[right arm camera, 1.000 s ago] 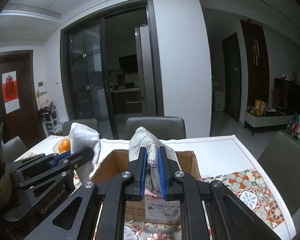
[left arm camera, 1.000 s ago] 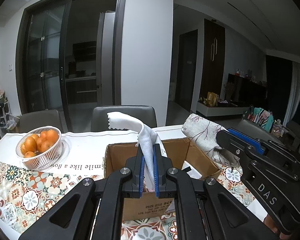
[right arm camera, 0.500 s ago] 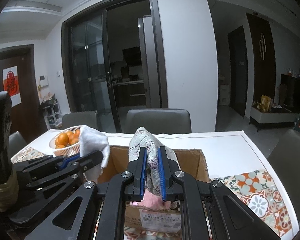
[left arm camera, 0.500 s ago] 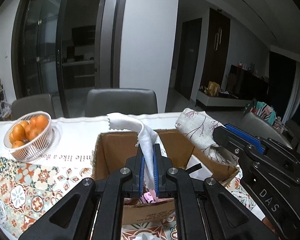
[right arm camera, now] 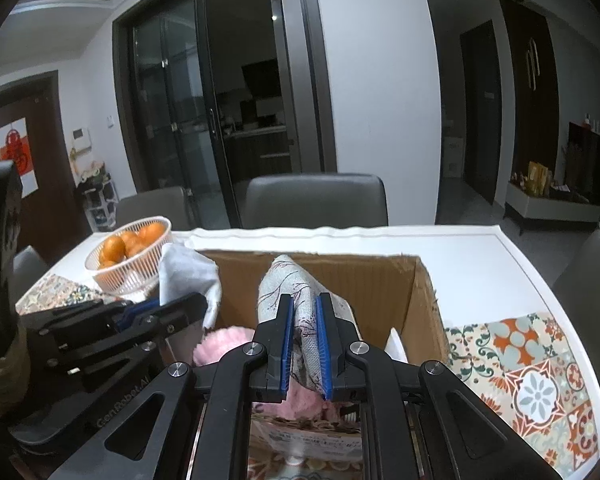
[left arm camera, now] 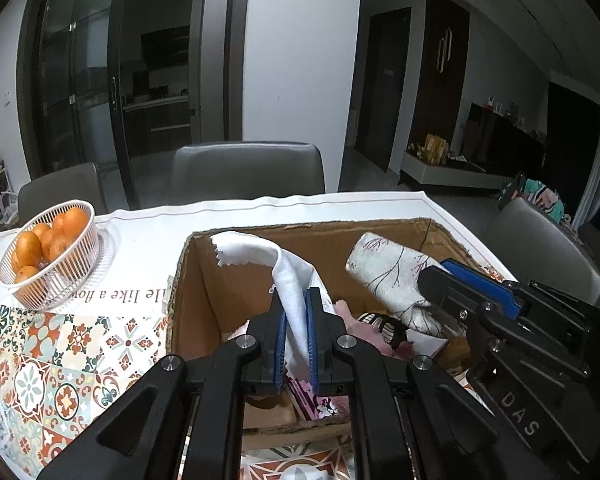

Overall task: Organize soft objects
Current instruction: 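Lower the cloth into the box and open the left gripper while the right releases the pouch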

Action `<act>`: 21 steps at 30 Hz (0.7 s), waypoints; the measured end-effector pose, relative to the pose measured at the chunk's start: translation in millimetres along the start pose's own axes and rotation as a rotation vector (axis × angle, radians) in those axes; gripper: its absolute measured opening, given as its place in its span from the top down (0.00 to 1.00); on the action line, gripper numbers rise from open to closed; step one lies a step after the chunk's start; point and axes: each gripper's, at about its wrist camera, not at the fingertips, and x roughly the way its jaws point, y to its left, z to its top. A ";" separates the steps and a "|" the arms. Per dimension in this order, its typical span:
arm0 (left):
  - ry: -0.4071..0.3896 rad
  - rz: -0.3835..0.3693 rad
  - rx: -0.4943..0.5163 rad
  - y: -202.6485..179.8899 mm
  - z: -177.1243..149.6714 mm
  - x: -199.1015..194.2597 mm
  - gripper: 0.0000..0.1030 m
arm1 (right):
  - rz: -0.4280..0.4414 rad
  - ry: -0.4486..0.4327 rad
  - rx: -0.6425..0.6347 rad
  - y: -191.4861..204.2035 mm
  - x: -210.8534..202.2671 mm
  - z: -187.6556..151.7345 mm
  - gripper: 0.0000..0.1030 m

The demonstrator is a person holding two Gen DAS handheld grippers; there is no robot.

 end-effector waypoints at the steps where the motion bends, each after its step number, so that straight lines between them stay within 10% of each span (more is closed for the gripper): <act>1: 0.006 -0.001 0.000 -0.4 -0.2 1.4 0.87 | 0.002 0.010 0.001 -1.5 2.6 -1.1 0.87; 7: 0.005 0.002 -0.004 -0.8 -0.1 1.8 0.64 | -0.005 0.007 0.041 -11.8 4.0 -3.2 0.76; 21: -0.066 0.079 -0.019 0.9 -1.2 -41.6 0.62 | -0.025 -0.021 0.050 -7.6 -24.2 -3.2 0.66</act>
